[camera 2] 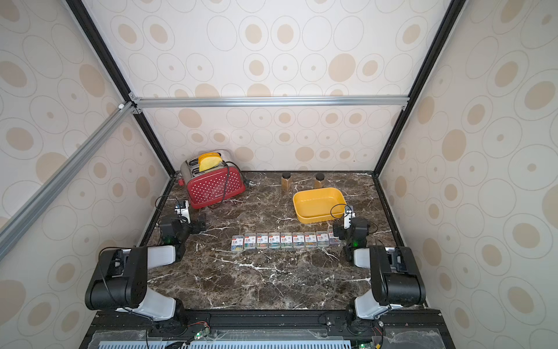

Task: Take the paper clips out of the storage box
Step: Reset both arms

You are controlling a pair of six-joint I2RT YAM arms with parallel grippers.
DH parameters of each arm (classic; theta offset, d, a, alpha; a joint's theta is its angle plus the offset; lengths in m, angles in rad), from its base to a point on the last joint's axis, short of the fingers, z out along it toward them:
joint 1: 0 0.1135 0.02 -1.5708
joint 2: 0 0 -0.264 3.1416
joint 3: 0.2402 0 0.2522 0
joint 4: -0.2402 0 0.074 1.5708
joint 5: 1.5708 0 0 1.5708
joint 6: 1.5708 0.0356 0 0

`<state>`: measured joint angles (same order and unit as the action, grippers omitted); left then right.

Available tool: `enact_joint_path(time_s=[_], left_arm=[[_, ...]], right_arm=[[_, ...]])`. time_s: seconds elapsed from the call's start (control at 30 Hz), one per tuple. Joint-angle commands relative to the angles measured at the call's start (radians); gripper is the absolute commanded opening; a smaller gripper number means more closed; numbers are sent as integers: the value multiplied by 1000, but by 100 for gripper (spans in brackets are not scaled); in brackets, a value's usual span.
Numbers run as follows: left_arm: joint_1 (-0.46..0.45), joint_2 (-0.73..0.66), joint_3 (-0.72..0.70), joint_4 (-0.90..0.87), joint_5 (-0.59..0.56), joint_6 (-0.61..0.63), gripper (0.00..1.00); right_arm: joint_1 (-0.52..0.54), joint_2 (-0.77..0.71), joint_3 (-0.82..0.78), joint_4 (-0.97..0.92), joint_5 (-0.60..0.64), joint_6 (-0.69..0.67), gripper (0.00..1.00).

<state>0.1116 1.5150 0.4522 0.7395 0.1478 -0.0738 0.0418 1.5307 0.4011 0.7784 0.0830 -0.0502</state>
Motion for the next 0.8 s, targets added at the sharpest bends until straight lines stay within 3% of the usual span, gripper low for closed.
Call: enact_joint_path(time_s=[0.0,0.17,0.4,0.77], left_arm=[[3,-13,-14,60,6,22,99],[-8,10,-78,190,-31,22,99],[-56,24,-25,88,-142,46,99],[-55,25,-29,99,-143,45,99]], right_arm=[[0,4,15,16,-4,-5,100],[-2,4,15,17,-5,-4,100],[-1,3,15,16,-5,-4,100],[-3,4,16,13,-13,-2,100]])
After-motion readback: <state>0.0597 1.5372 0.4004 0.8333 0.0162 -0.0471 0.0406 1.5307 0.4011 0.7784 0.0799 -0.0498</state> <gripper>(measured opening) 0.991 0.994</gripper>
